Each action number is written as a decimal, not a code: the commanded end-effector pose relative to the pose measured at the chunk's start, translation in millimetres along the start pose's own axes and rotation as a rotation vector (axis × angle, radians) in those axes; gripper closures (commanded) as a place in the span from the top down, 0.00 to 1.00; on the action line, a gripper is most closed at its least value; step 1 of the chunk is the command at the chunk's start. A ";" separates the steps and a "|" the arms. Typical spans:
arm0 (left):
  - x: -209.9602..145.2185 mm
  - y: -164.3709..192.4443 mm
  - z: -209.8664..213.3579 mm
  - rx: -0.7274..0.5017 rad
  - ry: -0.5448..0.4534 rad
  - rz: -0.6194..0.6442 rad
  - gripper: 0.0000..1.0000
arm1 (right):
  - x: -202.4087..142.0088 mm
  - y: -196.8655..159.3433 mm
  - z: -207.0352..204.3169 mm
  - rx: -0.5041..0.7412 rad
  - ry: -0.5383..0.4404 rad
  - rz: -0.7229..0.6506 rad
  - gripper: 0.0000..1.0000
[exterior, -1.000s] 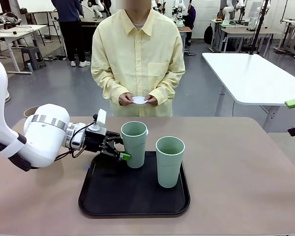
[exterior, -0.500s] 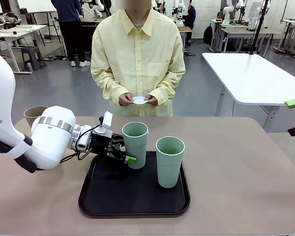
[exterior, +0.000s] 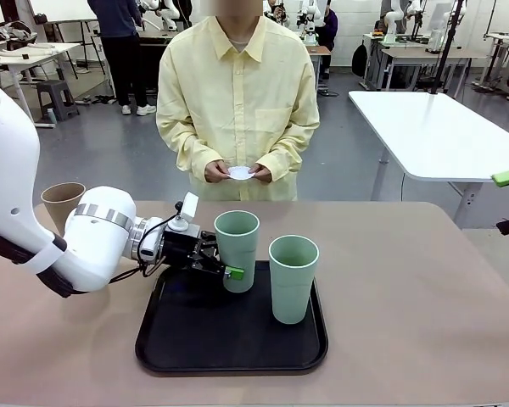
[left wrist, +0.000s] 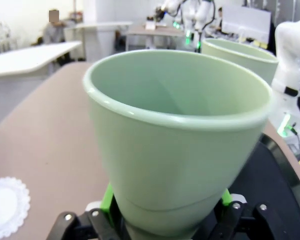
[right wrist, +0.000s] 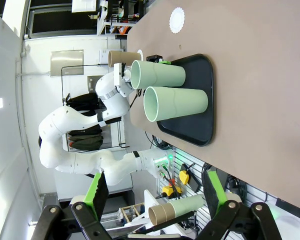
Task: Place coasters on the table and set cups on them.
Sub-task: Take one Reusable plastic cup from the Flat Tray and place it on a coaster set by the human.
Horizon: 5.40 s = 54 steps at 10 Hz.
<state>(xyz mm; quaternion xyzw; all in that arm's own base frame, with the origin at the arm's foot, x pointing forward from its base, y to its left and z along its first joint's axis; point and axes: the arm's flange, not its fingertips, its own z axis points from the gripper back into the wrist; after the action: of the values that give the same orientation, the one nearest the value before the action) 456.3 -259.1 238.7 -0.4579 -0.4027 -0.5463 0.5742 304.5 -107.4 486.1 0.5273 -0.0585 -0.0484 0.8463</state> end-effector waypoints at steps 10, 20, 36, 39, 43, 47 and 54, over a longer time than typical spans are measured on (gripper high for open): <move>175.6 -43.1 60.2 0.102 0.036 0.018 0.00 | 3.1 1.5 -1.6 0.039 -0.013 0.020 1.00; 142.7 105.6 17.9 0.204 0.016 0.064 0.84 | 3.1 1.5 -1.6 0.039 -0.013 0.020 1.00; 95.5 142.5 38.1 -0.026 -0.032 0.022 0.84 | 3.1 1.5 -1.6 0.039 -0.013 0.020 1.00; 91.2 158.5 21.3 -0.033 0.032 -0.052 0.84 | 3.1 1.5 -1.6 0.039 -0.013 0.020 1.00; 86.8 172.2 10.2 -0.080 0.066 -0.087 0.84 | 3.1 1.5 -1.6 0.039 -0.013 0.020 1.00; 87.0 190.4 16.6 -0.155 0.101 -0.098 0.84 | 3.1 1.5 -1.6 0.039 -0.013 0.020 1.00; 80.0 206.1 14.6 -0.216 0.115 -0.118 0.84 | 3.1 1.5 -1.6 0.039 -0.013 0.020 1.00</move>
<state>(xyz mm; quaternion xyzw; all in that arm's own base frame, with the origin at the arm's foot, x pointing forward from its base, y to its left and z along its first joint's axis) 657.0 -267.8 298.1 -0.4511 -0.3478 -0.6400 0.5157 304.5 -107.4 486.2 0.5275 -0.0583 -0.0482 0.8462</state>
